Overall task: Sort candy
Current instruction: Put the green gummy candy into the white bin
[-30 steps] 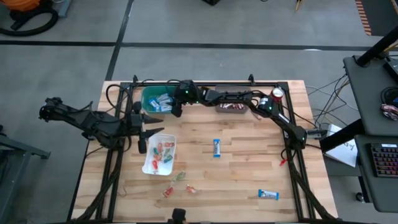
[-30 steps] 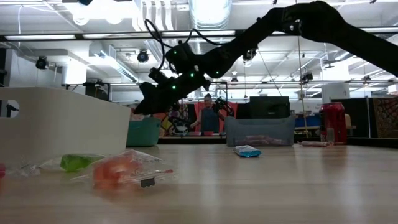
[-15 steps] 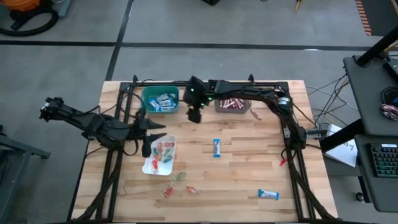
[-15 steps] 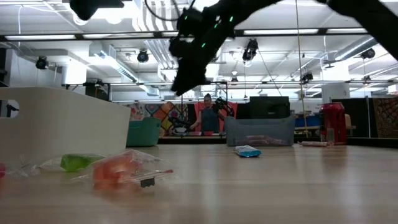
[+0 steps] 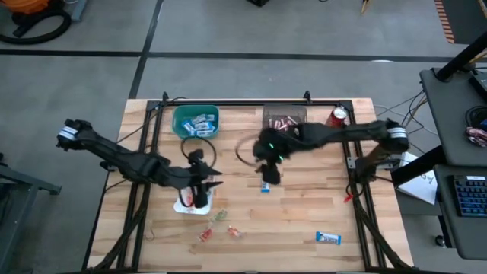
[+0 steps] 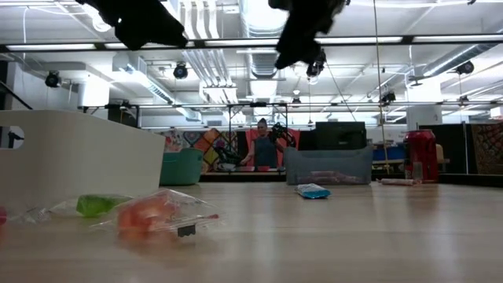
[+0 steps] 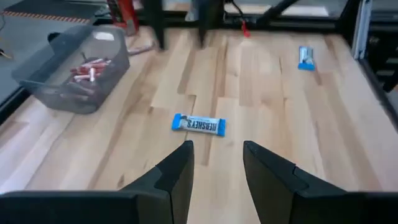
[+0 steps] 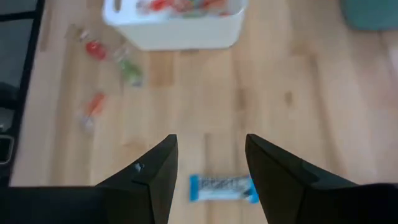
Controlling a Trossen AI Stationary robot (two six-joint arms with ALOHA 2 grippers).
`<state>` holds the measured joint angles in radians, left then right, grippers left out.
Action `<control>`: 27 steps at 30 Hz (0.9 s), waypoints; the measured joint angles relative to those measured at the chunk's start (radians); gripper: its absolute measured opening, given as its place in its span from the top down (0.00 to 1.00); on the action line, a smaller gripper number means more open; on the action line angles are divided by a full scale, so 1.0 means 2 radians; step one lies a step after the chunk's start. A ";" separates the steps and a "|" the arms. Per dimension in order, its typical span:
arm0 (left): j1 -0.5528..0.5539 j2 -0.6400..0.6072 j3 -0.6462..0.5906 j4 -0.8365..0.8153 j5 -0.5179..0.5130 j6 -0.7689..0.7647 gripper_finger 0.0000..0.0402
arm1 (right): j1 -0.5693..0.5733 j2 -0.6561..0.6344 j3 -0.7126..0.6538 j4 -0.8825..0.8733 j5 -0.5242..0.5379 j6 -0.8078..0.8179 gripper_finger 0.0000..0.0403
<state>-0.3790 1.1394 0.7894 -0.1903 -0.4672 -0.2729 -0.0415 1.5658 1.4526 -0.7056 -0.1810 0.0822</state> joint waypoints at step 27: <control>-0.063 0.328 0.243 -0.226 0.147 -0.084 0.56 | 0.224 -0.087 -0.179 0.017 0.052 0.251 0.55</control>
<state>-0.5047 1.7964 1.2756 -0.6421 -0.1742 -0.4405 0.4074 1.3912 1.0951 -0.6718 -0.0762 0.5848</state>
